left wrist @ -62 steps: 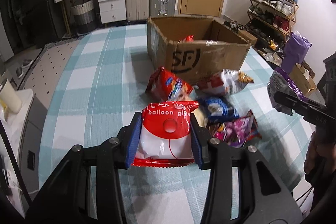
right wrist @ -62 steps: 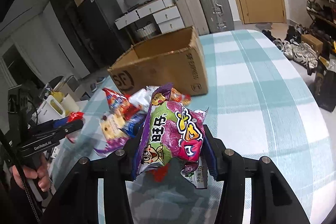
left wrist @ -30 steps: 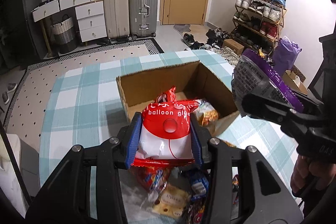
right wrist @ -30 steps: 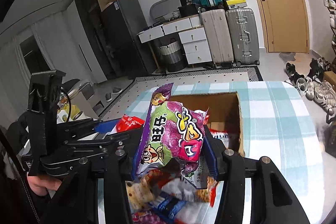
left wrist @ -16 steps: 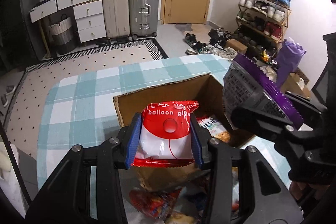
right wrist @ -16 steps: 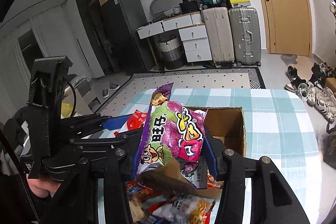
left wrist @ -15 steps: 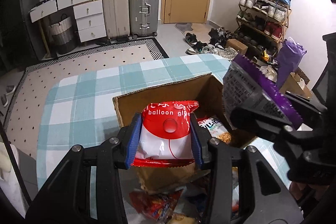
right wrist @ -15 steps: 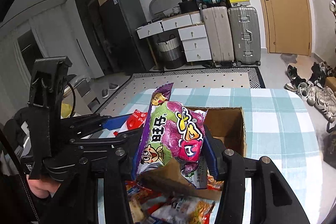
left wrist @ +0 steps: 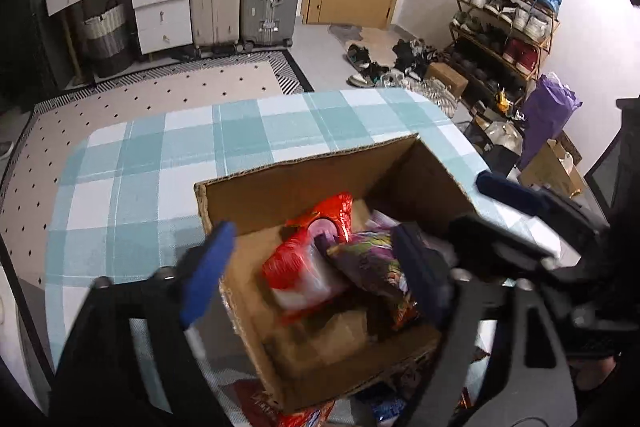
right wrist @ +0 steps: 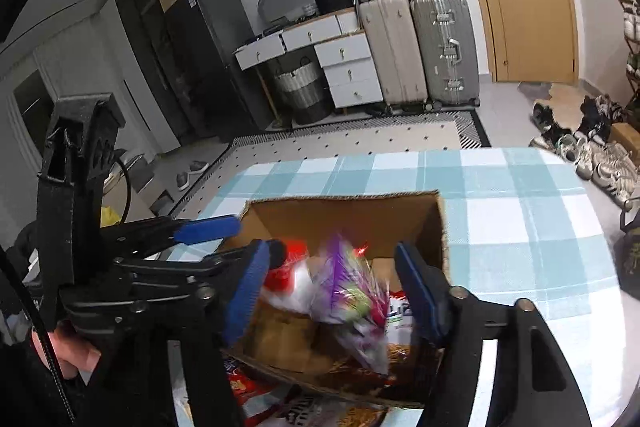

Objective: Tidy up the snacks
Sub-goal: 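Open both grippers and withdraw them from the box toward the snack pile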

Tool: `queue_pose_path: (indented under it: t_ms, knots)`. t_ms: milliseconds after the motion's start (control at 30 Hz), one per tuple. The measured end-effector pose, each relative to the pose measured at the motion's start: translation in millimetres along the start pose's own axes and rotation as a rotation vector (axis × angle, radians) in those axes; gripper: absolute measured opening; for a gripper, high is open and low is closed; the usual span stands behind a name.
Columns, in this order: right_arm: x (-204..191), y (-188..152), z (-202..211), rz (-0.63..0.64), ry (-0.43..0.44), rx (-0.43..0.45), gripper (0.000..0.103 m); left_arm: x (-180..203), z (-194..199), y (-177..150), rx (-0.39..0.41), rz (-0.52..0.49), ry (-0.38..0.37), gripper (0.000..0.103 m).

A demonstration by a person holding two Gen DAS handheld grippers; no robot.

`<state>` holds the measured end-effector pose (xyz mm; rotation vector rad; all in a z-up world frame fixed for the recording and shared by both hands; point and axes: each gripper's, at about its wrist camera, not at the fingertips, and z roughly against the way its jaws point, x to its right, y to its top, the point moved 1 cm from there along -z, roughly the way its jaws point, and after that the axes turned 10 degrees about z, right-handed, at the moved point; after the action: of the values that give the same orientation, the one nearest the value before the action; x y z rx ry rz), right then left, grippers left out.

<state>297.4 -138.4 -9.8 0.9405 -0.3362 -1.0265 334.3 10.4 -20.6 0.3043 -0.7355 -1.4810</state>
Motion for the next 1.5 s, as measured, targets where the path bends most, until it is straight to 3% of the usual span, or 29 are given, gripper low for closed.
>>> queue_pose_path:
  t_ms: [633,800,1100,1200,1500]
  knots:
    - [-5,-5,51,0.015,-0.03,0.061,0.076,18,62,-26,0.08,-0.026,0.071,0.082]
    - [-16,-10,73,0.028,-0.042,0.082,0.084,24,84,-39,0.096,-0.028,0.078,0.083]
    - [-32,-24,119,0.029,-0.06,0.112,0.088,35,128,-69,0.147,-0.026,0.097,0.091]
    - [-36,-31,134,0.034,-0.065,0.118,0.089,38,142,-78,0.168,-0.023,0.107,0.1]
    - [-56,-62,173,0.043,-0.066,0.134,0.092,30,175,-124,0.187,0.028,0.113,0.101]
